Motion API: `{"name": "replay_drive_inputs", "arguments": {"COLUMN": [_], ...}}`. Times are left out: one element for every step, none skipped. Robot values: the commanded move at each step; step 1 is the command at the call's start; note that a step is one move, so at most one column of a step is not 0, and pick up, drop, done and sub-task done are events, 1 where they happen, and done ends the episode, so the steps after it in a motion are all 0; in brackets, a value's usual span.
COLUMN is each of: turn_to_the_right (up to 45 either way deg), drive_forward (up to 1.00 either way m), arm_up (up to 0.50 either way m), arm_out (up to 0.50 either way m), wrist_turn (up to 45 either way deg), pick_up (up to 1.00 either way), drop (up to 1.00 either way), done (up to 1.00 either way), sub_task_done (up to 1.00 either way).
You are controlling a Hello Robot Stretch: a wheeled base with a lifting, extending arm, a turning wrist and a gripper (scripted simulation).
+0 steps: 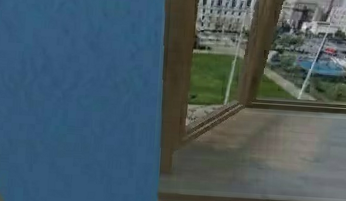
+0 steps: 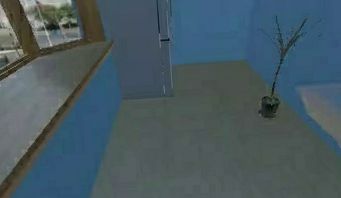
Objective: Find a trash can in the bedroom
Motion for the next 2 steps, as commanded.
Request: {"name": "replay_drive_inputs", "arguments": {"turn_to_the_right": [-45.0,-45.0], "drive_forward": [0.0,0.0], "arm_up": [0.0,0.0], "arm_out": [0.0,0.0], "wrist_turn": [0.0,0.0], "pick_up": [0.0,0.0], "drop": [0.0,0.0], "done": [0.0,0.0], "sub_task_done": [0.0,0.0]}}
